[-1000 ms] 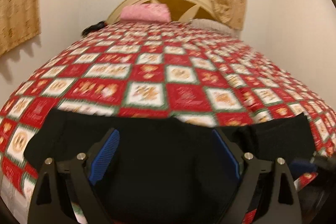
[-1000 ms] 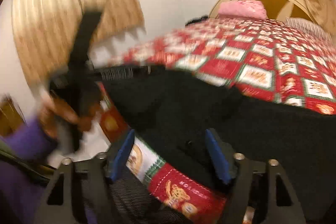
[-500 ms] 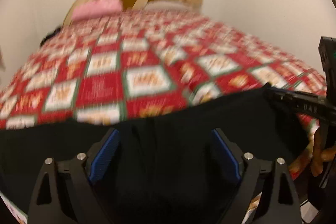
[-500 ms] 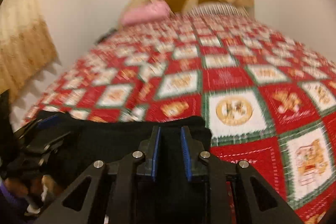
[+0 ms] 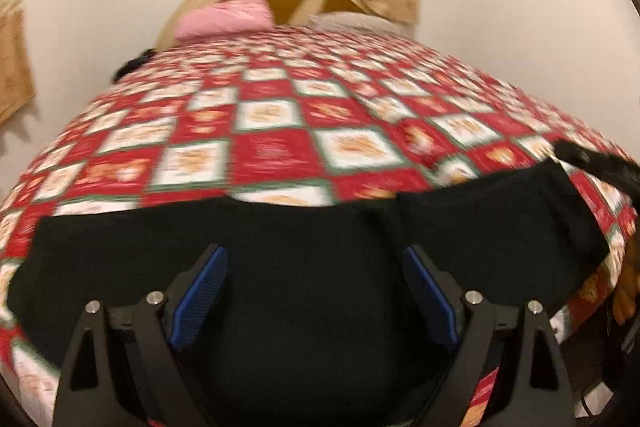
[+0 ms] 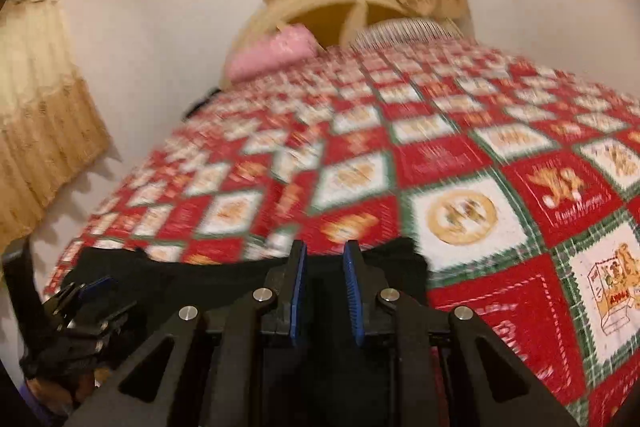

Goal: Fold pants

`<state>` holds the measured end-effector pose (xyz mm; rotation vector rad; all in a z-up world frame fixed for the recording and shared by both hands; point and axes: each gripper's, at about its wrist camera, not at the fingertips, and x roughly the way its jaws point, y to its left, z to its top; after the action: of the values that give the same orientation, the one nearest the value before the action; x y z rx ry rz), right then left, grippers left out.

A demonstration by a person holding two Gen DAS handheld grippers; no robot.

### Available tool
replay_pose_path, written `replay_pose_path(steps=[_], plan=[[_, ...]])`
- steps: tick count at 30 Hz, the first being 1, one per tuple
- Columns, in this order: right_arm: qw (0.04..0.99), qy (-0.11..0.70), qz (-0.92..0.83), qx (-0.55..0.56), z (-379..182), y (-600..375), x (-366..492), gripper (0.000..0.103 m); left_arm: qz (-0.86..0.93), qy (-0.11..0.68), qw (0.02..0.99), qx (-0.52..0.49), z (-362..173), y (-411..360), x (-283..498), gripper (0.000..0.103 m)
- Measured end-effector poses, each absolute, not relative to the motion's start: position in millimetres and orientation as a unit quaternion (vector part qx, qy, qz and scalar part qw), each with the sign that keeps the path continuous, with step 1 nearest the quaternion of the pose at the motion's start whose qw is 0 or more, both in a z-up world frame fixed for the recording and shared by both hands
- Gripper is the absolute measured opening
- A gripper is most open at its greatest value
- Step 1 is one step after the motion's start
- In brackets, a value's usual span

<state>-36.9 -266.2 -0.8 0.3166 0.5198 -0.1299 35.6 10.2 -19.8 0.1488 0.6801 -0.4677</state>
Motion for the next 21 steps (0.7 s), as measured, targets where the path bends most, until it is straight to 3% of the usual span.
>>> replay_pose_path(steps=[10, 21], plan=[[0.930, 0.326, 0.112, 0.129, -40, -130, 21, 0.020, -0.001, 0.360, 0.933, -0.003, -22, 150, 68, 0.094], [0.926, 0.339, 0.116, 0.118, -67, -93, 39, 0.021, 0.039, 0.389, 0.920, 0.026, -40, 163, 78, 0.094]])
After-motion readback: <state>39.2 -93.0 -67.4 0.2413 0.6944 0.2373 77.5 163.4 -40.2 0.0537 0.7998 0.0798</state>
